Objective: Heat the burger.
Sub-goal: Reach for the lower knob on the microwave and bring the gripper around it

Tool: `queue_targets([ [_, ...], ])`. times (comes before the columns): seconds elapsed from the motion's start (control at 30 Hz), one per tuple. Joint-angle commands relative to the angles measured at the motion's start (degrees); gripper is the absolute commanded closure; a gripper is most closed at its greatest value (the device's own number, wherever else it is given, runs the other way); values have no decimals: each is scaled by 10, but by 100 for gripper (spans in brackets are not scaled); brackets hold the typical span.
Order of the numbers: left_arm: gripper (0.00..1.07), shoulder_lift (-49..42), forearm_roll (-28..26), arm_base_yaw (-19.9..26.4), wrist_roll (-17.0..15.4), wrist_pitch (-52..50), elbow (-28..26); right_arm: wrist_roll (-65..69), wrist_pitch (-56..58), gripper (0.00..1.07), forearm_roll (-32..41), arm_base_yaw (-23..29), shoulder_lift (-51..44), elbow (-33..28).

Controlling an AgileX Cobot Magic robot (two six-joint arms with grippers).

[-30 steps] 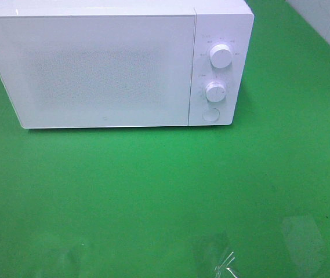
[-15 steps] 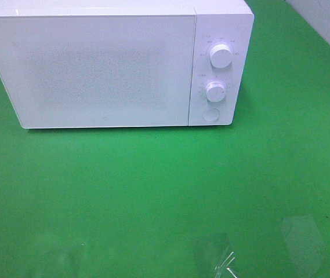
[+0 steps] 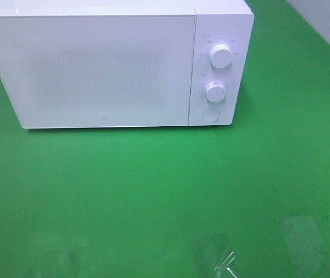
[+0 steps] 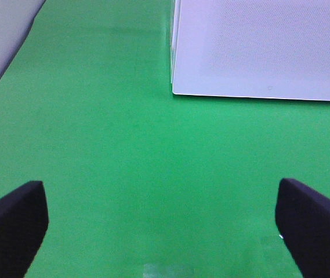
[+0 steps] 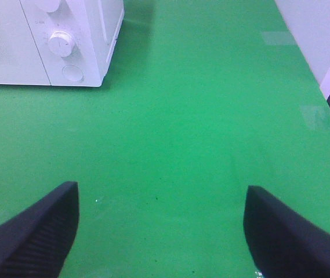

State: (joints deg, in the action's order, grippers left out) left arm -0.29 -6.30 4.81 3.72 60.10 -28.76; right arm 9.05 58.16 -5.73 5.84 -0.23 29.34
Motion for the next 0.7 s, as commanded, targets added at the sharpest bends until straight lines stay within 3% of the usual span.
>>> queue_targets([
  [0.03,7,-14,-2,1,1,-5,2,-7,-19,32,-1,-4,-1,9],
  [0.37,7,-14,-2,1,1,-5,2,-6,-154,32,-1,-2,81,13],
  [0.7,7,-14,-2,1,1,-5,2,-2,-305,32,1,-2,186,-32],
])
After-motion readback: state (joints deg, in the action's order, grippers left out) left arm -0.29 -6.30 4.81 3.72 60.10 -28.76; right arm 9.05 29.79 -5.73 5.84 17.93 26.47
